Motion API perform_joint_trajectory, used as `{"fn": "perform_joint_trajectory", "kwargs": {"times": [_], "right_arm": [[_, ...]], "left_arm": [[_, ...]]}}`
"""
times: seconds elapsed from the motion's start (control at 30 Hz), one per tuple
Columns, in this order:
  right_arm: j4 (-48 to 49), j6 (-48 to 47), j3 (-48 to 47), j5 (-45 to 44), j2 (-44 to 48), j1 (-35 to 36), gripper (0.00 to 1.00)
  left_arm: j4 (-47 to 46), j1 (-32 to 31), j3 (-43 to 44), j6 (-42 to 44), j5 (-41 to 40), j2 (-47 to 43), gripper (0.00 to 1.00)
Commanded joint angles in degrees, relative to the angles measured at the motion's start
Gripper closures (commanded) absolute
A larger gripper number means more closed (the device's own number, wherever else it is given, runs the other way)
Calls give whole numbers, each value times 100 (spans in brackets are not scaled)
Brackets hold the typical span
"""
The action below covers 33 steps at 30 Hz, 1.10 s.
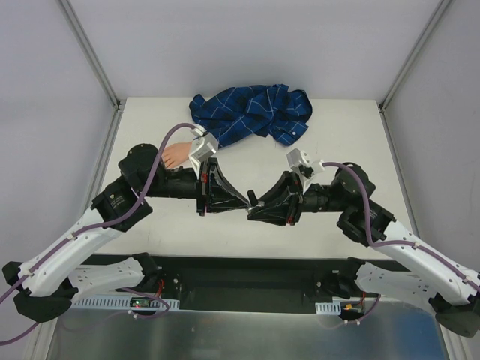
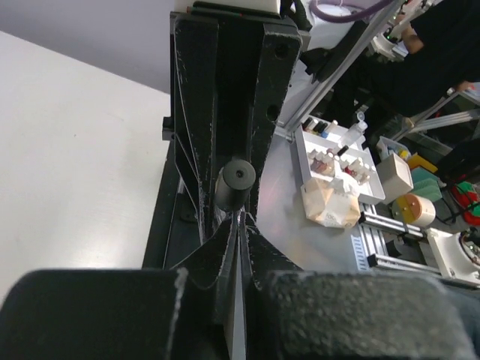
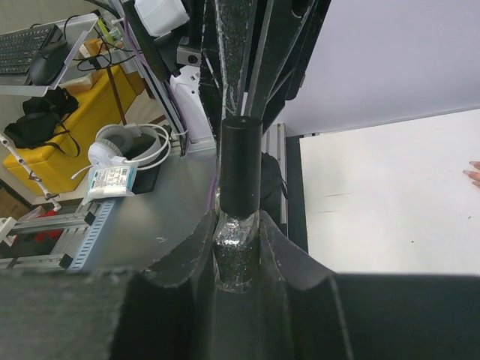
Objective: Paint the nails
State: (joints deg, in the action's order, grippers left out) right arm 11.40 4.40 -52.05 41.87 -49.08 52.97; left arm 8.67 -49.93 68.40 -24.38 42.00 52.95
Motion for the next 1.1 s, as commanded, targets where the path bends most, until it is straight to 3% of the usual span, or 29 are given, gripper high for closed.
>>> {"fn": "perform_joint_trajectory", "kwargs": {"times": [0.0,0.07,0.23,0.3,0.6,0.7,0.73,0.83,0.93,1.0,1.03,1.07], "right_arm": [[267,-36,-297,67,-31,-32,100],[275,-19,-323,93,-101,-32,100],[310,-10,-402,120,-163,-24,100],[371,17,-402,129,-190,-24,100],[679,201,-367,182,-286,-24,100],[750,236,-341,94,-304,-24,100],[759,236,-323,67,-295,-24,100],[741,184,-227,-239,-269,-24,100],[277,-219,-252,-1370,-137,81,100],[-566,-1136,-471,-3474,-76,685,100],[-786,-1648,-542,-4771,-110,1132,100],[-545,-2184,-543,-7542,-319,2233,100]], "left_arm": [[-401,-52,33,-374,124,49,88],[-401,-52,50,-357,203,110,62],[-488,-52,77,-234,99,163,46],[-567,-60,120,-234,11,198,45],[-1121,-52,103,-313,-104,269,66],[-1183,-60,68,-330,-113,269,83],[-1192,-52,59,-322,-139,260,96],[-1183,-52,-28,-339,-533,155,100],[-815,-52,-38,-383,-1533,75,100],[-220,-69,59,-654,-2280,110,100],[80,-87,129,-812,-3302,145,100],[465,-104,356,-1371,-3869,302,100]]}}
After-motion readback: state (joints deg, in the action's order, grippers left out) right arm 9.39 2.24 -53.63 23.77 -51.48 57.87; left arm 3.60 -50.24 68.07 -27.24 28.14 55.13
